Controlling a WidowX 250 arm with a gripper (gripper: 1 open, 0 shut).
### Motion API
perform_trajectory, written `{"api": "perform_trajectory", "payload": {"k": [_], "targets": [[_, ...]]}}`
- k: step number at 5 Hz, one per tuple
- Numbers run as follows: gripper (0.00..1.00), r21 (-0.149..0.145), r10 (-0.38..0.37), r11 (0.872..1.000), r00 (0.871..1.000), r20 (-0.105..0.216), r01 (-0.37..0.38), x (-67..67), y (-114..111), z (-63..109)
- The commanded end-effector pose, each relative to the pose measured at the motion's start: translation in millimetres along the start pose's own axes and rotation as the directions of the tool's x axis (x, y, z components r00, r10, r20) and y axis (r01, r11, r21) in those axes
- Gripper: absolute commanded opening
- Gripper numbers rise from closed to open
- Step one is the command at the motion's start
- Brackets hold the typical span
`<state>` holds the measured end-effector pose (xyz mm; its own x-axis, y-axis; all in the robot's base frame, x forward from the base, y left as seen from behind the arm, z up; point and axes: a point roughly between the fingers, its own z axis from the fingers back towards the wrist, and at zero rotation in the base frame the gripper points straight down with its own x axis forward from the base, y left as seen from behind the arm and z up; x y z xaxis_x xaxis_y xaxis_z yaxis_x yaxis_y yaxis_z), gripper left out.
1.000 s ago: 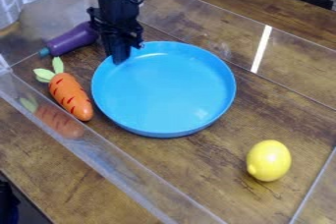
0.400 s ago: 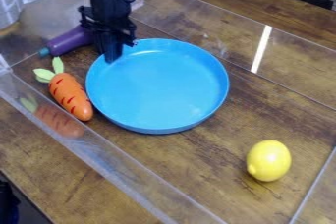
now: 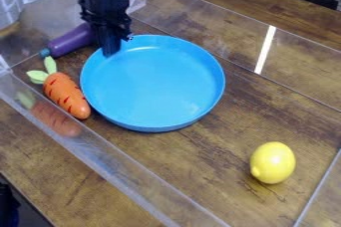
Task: Remove the purple eggplant from the blue tray and put it on the table
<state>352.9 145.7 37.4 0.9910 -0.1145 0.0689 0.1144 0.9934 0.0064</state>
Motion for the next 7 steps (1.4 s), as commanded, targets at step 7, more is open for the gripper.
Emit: {"api": "perform_trajectory", "payload": {"k": [7], "targets": [[0.00,0.047,-0.254,0.967,0.961,0.106,0.250,37.7,-36.0,39.5]]}}
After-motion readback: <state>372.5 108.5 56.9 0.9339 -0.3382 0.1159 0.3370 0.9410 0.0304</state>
